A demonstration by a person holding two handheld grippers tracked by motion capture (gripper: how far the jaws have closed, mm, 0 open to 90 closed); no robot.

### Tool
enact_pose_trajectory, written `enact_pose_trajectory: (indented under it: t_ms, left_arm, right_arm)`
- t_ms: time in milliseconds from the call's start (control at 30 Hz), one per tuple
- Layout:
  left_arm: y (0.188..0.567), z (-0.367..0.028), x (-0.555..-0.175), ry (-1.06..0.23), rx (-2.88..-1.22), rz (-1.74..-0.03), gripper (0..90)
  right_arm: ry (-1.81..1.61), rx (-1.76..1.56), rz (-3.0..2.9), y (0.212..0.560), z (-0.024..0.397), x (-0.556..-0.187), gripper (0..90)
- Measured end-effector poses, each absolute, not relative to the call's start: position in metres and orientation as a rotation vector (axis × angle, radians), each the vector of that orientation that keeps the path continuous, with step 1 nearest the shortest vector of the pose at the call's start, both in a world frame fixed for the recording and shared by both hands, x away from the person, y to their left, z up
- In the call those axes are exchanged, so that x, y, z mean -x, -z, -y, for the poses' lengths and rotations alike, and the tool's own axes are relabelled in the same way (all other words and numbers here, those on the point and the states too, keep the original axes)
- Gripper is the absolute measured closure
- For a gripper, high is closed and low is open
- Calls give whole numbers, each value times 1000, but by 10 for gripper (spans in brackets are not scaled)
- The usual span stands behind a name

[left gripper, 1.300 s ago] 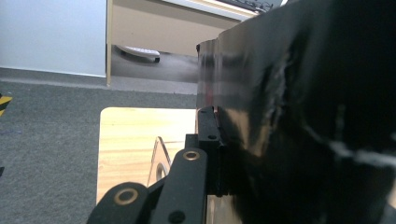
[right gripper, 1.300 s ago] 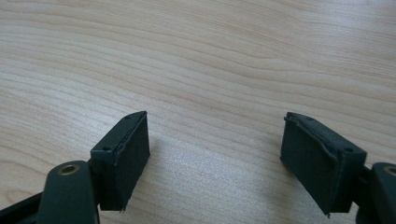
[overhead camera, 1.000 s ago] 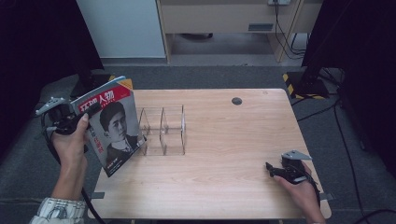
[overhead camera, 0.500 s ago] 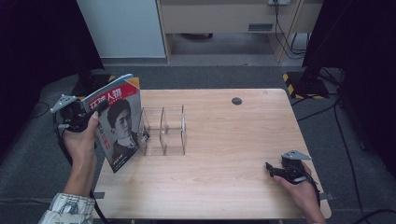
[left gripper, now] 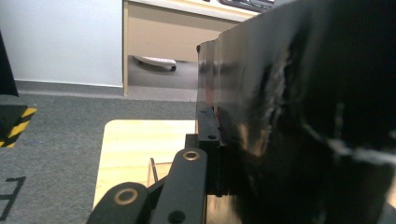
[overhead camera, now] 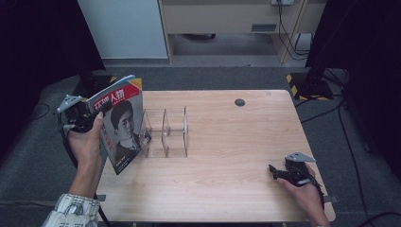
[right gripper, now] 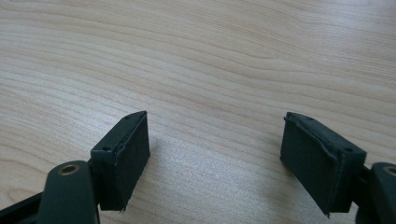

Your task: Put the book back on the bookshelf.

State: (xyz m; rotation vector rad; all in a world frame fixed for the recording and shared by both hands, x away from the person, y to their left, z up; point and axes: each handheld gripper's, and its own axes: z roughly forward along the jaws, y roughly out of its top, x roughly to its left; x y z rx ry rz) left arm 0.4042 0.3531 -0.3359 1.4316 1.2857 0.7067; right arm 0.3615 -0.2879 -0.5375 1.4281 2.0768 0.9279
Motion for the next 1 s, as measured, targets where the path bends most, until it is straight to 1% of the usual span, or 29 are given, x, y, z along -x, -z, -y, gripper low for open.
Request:
enact_pose_trajectory:
  t_ms: [433,733,833,1000]
  left_arm:
    - [335,-351,-405,-778,-1388,-1288,863]
    - [343,-354,-396,-747,-1334,-1211,862]
    - [351,-359,-390,-716,-1291,-1187,859]
    - [360,-367,-383,-705,-1255,-1149,859]
  right_arm:
    - [-928,-1426,-2078,537,288,-361,241]
    - [-928,-1425,-2079,537,288,-361,241]
    - [-927,-1420,-2082,537,288,-361,243]
    - [-928,-1420,-2082,537,288,-361,243]
